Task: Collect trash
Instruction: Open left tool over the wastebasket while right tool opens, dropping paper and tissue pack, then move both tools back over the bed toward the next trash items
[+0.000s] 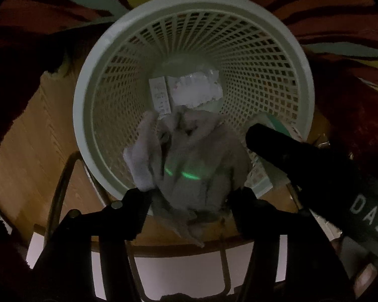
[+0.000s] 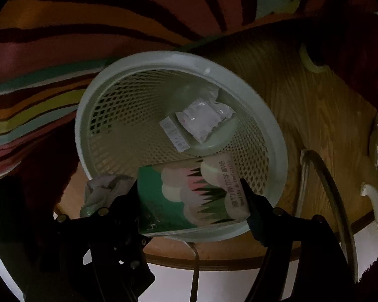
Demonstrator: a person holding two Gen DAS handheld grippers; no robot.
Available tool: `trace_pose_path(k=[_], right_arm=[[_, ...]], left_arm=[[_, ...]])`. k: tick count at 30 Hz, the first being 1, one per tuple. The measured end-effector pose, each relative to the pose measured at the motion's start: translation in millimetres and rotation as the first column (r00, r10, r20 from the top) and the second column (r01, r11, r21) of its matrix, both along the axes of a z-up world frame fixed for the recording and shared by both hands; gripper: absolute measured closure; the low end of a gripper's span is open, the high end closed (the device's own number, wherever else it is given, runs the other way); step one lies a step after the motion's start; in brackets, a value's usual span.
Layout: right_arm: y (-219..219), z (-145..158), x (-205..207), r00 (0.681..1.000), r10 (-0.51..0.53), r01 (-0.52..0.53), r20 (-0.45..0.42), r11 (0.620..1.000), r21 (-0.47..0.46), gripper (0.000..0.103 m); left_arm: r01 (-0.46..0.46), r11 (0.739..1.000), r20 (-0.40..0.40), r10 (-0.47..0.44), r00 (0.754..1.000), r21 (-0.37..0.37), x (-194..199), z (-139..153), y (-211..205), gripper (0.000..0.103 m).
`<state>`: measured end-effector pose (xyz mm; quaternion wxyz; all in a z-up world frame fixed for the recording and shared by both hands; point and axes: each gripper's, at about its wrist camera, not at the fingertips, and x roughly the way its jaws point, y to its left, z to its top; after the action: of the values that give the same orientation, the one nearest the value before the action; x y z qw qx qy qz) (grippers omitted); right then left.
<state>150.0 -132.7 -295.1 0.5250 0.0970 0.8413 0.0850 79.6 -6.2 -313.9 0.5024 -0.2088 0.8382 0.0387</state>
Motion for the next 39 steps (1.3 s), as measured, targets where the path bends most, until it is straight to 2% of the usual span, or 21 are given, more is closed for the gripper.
trace_pose_path(k=[2,4,5,8,22,34,39], right_arm=[[-2,-2,1,1.000,-0.007,0.006,-0.004,1.000,-0.002,0.031],[-2,-3,1,1.000,-0.001,0.001,-0.003,1.000,-0.022,0.024],[-2,-2,0,1.000,0.002,-0.002,0.001,0.999,-0.035,0.017],[-3,-3,1,1.000,-0.006,0.006,0.008,0.999,-0.043,0.016],[-6,4,-1,0.999,-0.018,0.019,0.032,0.999,-0.042,0.016],[-14,34,2,0.989,-0.077,0.075,0.123,0.997,0.024,0.016],[-14,60,2,0.977,-0.085,0.071,0.196,0.995,0.076,0.016]], left_arm=[[-0.009,1.000,-0.018,0.009,1.000,0.004,-2,-4,1,0.031],[-0.004,1.000,-0.039,0.005,0.999,0.023,-4,-9,1,0.018],[-0.004,1.000,-0.040,0.005,0.999,0.029,-4,-10,1,0.016],[-0.035,0.999,-0.027,0.036,0.999,0.037,-5,-8,6,0.012],[-0.052,0.998,0.023,0.051,0.998,0.044,-5,6,10,0.011],[-0.141,0.987,0.171,0.127,0.977,0.072,-4,44,28,0.008],[-0.175,0.983,0.259,0.155,0.953,0.055,-5,70,31,0.008]])
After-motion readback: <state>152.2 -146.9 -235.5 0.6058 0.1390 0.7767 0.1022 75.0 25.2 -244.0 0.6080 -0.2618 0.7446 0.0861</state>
